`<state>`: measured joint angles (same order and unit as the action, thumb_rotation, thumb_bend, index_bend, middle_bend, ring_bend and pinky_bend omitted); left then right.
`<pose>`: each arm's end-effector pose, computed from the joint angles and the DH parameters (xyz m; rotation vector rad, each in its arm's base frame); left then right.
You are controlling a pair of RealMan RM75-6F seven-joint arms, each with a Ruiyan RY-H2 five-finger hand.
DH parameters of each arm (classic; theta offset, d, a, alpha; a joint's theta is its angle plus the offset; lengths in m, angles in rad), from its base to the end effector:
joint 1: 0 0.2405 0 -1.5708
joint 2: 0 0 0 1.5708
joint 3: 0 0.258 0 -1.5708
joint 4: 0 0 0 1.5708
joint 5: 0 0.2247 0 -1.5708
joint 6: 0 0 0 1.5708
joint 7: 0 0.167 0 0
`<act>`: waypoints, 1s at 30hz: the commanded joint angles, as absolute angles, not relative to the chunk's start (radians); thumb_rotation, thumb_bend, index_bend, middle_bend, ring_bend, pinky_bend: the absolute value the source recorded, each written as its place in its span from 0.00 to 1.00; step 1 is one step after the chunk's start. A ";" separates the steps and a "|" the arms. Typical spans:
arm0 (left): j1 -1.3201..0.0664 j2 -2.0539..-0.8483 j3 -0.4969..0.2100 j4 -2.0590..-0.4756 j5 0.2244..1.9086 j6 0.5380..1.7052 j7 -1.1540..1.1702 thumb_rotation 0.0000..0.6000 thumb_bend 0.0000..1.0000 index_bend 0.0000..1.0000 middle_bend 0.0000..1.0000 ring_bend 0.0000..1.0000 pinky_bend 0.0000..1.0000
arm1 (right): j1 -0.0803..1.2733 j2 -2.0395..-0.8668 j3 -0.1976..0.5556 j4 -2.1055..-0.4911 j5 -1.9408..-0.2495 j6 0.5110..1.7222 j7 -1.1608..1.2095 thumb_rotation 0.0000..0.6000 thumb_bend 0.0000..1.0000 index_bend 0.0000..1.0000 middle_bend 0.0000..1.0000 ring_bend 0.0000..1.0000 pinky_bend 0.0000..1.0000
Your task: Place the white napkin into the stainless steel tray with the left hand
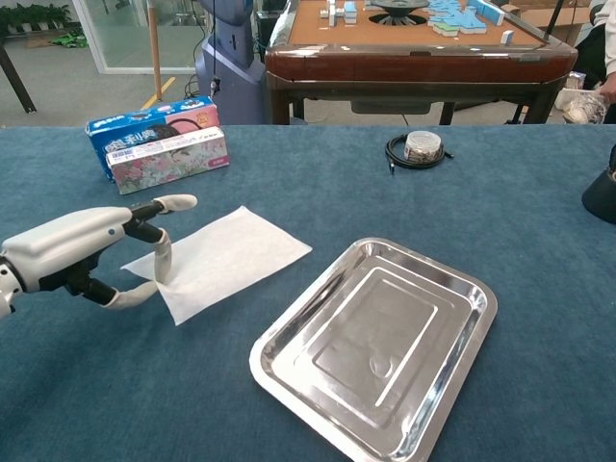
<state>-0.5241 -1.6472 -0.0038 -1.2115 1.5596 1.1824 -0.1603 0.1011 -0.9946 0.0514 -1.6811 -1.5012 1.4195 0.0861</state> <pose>-0.2159 0.3045 -0.0546 -1.8614 -1.0510 -1.1647 -0.3145 -0.2101 0.1704 1.4154 -0.9633 0.9052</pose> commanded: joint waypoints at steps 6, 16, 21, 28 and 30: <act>-0.516 -1.548 -0.036 -1.416 1.526 1.193 -0.092 1.00 0.50 0.67 0.02 0.00 0.17 | 0.101 -0.992 0.047 -1.691 -1.510 1.420 0.096 1.00 0.04 0.41 0.25 0.09 0.12; -0.504 -1.488 -0.041 -1.587 1.517 1.205 -0.012 1.00 0.53 0.69 0.04 0.00 0.18 | 0.096 -0.982 0.048 -1.695 -1.518 1.433 0.099 1.00 0.04 0.42 0.26 0.09 0.12; -0.497 -1.478 -0.037 -1.651 1.521 1.212 0.013 1.00 0.53 0.69 0.04 0.00 0.18 | 0.096 -0.979 0.051 -1.694 -1.510 1.433 0.098 1.00 0.04 0.42 0.26 0.09 0.12; -0.499 -1.467 -0.032 -1.723 1.540 1.211 0.041 1.00 0.53 0.69 0.04 0.00 0.18 | 0.095 -0.974 0.052 -1.694 -1.503 1.430 0.090 1.00 0.04 0.42 0.26 0.09 0.12; -0.497 -1.466 -0.026 -1.731 1.553 1.215 0.048 1.00 0.53 0.69 0.04 0.00 0.18 | 0.096 -0.974 0.053 -1.694 -1.498 1.428 0.087 1.00 0.04 0.42 0.26 0.09 0.12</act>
<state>-0.4981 -1.4676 -0.0300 -1.7257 1.5467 1.2125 0.0436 0.0956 -0.9743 0.0524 -1.6941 -1.4993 1.4280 0.0877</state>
